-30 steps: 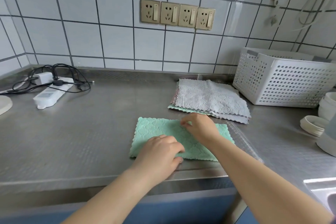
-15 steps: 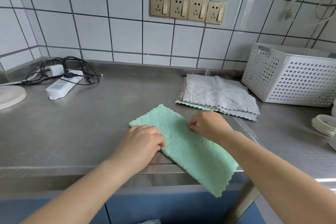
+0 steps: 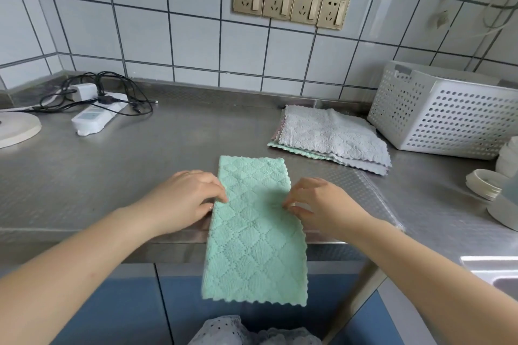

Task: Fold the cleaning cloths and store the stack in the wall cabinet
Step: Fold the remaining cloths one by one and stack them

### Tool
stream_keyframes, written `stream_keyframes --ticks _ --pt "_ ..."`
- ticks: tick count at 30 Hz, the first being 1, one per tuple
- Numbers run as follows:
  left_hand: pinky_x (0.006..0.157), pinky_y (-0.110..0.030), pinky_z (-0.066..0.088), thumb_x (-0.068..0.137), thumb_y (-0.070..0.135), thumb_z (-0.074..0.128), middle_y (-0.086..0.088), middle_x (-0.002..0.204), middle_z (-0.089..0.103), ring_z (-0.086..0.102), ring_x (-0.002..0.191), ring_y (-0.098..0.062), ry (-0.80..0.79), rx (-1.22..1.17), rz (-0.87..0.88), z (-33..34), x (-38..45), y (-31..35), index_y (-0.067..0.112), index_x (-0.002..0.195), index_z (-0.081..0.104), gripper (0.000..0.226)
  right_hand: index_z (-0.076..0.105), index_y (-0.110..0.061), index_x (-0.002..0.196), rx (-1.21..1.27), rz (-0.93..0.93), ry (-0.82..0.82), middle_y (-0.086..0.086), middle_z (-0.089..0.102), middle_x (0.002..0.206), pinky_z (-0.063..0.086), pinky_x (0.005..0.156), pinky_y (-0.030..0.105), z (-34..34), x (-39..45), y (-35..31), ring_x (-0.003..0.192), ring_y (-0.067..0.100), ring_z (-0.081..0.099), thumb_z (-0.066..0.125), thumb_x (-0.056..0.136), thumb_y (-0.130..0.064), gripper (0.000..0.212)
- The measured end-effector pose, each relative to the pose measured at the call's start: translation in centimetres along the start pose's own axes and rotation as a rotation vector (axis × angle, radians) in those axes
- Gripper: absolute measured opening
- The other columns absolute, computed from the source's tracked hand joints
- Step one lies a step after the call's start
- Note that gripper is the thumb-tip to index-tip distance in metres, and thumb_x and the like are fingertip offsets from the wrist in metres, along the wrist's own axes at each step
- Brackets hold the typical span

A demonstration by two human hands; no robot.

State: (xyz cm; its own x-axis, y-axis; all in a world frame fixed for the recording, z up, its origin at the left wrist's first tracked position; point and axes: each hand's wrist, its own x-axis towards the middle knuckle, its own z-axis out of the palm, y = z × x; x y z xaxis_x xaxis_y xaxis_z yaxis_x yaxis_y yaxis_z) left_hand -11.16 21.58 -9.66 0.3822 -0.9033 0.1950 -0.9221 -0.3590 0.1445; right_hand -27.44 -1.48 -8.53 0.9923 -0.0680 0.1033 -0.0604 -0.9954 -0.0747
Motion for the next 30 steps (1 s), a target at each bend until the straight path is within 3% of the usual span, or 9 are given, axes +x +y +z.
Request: stream_keyframes --ticks 4,9,13,17,20,22,24,26,30 --pt "0.115 -0.017 -0.002 0.082 0.045 0.025 0.037 0.144 0.015 0.004 0.133 0.021 -0.197 -0.136 0.085 0.3 -3.1 0.4 0.050 0.133 0.035 0.052 0.052 -0.030 0.133 0.022 -0.191 0.021 -0.004 0.048 0.142 0.034 0.107 0.034 1.8 -3.2 1.4 0.131 0.016 0.045 0.046 0.090 -0.021 0.045" --pt "0.113 -0.029 -0.018 0.077 0.037 0.021 0.028 0.149 -0.016 -0.020 0.137 0.010 -0.266 0.091 0.149 1.3 -4.6 1.2 0.054 0.138 -0.001 0.067 0.028 -0.028 0.147 -0.191 -0.282 0.021 -0.003 0.032 0.153 0.025 0.113 0.039 3.2 -5.3 1.5 0.141 0.015 0.030 0.042 0.083 -0.037 0.066" --pt "0.112 -0.052 0.010 0.069 0.017 0.037 0.011 0.150 0.029 0.025 0.139 -0.005 -0.107 0.214 0.222 2.4 -4.1 1.7 0.037 0.142 0.029 0.076 0.034 -0.023 0.144 -0.235 -0.391 0.161 0.002 0.043 0.147 0.035 0.109 0.042 4.4 -5.1 0.9 0.135 0.019 0.042 0.045 0.088 -0.032 0.057" --pt "0.120 -0.032 0.006 0.080 -0.005 0.034 0.028 0.142 0.027 0.011 0.138 0.006 -0.029 -0.095 0.132 2.0 -4.0 2.0 0.043 0.137 0.032 0.075 0.056 -0.018 0.127 -0.052 -0.469 0.295 -0.001 0.058 0.133 0.041 0.107 0.034 4.2 -5.1 -0.3 0.125 0.015 0.053 0.035 0.098 -0.022 0.037" --pt "0.096 -0.013 0.036 0.088 0.001 0.053 0.021 0.130 0.053 0.040 0.130 0.000 0.050 -0.448 -0.056 1.4 -3.7 2.2 0.051 0.122 0.046 0.061 0.062 -0.025 0.116 0.281 -0.245 0.355 -0.009 0.067 0.114 0.040 0.102 0.018 3.2 -5.0 -1.6 0.106 0.011 0.062 0.039 0.089 -0.015 0.037" --pt "0.077 -0.008 0.042 0.092 0.015 0.055 0.019 0.113 0.064 0.059 0.094 0.007 0.156 -0.647 -0.130 1.1 -3.3 2.8 0.050 0.113 0.051 0.042 0.061 -0.036 0.107 0.488 -0.032 0.380 -0.013 0.068 0.098 0.048 0.086 0.021 2.6 -4.3 -2.6 0.088 0.010 0.063 0.042 0.091 -0.021 0.029" --pt "0.068 -0.008 0.040 0.093 0.022 0.053 0.028 0.083 0.062 0.055 0.070 0.013 0.252 -0.718 -0.189 1.0 -2.2 3.4 0.032 0.097 0.062 0.014 0.059 -0.043 0.093 0.649 0.106 0.444 -0.003 0.068 0.087 0.047 0.073 0.027 2.0 -3.1 -3.4 0.075 0.012 0.061 0.046 0.095 -0.024 0.023" --pt "0.053 -0.018 0.031 0.092 0.022 0.055 0.018 0.049 0.046 0.042 0.048 0.001 0.363 -0.795 -0.282 1.5 -1.0 3.5 0.018 0.070 0.054 0.022 0.060 -0.039 0.084 0.755 0.204 0.480 0.002 0.062 0.073 0.042 0.062 0.027 1.5 -1.7 -4.0 0.063 0.011 0.052 0.049 0.097 -0.021 0.024" --pt "0.071 -0.031 0.050 0.091 0.018 0.058 0.005 0.078 0.067 0.062 0.072 -0.013 0.450 -1.067 -0.367 1.2 1.1 3.5 0.016 0.102 0.057 0.011 0.054 -0.010 0.077 0.814 0.415 0.449 0.001 0.051 0.066 0.029 0.056 0.027 0.9 1.8 -3.7 0.060 0.012 0.041 0.049 0.097 -0.023 0.024"
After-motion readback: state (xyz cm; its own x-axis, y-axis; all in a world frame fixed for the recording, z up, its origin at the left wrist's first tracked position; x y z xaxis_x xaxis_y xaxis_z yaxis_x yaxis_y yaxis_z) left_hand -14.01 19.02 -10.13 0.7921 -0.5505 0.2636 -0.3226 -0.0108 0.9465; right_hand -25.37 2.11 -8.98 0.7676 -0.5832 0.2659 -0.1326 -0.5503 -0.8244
